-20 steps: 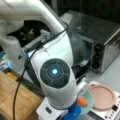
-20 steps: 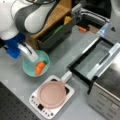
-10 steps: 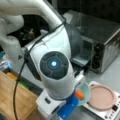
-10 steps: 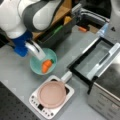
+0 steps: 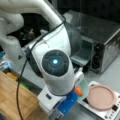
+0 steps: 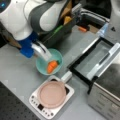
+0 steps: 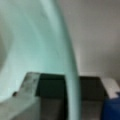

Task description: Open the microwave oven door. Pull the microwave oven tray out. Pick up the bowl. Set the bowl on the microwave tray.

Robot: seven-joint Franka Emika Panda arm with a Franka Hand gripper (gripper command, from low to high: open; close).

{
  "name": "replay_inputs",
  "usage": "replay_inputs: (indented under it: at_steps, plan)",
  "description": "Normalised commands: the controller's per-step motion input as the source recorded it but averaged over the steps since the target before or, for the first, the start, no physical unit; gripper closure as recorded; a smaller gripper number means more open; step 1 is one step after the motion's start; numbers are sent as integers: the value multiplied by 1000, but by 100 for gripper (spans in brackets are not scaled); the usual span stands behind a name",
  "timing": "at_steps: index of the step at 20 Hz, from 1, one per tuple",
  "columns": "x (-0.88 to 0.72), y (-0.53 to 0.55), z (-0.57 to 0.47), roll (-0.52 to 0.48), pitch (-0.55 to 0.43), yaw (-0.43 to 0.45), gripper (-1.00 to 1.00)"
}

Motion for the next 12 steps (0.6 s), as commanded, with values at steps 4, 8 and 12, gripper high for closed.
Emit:
replay_inputs:
  at_steps: [4, 8, 12]
  plan:
    - [-512, 247, -57, 80, -345, -148, 100]
    - [-504, 242, -38, 52, -344, -143, 100]
    - [-573, 263, -95, 39, -335, -185, 100]
